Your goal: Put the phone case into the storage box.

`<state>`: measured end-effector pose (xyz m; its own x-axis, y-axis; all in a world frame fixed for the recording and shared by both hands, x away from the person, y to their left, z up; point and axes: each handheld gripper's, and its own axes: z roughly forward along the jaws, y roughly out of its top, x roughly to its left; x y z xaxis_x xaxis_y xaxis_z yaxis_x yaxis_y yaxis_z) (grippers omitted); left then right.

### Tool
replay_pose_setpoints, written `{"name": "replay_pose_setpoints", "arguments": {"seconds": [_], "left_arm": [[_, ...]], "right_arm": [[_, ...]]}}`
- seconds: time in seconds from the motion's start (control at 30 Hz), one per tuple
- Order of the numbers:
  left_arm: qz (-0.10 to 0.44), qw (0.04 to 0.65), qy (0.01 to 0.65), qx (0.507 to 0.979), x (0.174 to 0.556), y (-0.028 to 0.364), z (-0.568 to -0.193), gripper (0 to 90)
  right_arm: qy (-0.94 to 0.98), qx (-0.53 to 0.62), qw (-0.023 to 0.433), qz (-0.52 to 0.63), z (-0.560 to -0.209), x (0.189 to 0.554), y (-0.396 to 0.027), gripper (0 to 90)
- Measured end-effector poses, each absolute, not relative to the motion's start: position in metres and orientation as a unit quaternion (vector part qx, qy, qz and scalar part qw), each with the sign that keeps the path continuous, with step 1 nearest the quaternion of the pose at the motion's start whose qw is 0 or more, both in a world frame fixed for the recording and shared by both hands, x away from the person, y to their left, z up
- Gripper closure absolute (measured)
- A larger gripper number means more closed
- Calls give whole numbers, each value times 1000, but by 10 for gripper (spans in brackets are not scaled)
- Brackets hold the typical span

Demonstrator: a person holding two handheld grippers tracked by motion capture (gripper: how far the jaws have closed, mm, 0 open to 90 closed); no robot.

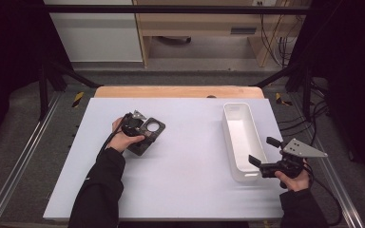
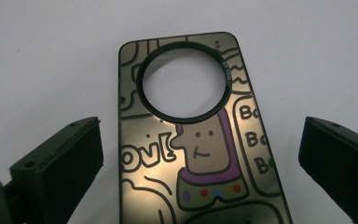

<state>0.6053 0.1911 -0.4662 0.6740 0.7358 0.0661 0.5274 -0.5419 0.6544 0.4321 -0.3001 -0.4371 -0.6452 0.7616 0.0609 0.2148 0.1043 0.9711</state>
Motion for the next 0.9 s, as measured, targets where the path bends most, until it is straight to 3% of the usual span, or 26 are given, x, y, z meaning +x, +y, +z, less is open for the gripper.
{"name": "replay_pose_setpoints", "arguments": {"seconds": [0.33,0.9], "left_arm": [[171,279,367,871,607,188,-477,0],[163,282,392,860,609,191,-478,45]], "right_arm": [[704,347,239,572,-437,432,-300,3],[704,347,239,572,-437,432,-300,3]]}}
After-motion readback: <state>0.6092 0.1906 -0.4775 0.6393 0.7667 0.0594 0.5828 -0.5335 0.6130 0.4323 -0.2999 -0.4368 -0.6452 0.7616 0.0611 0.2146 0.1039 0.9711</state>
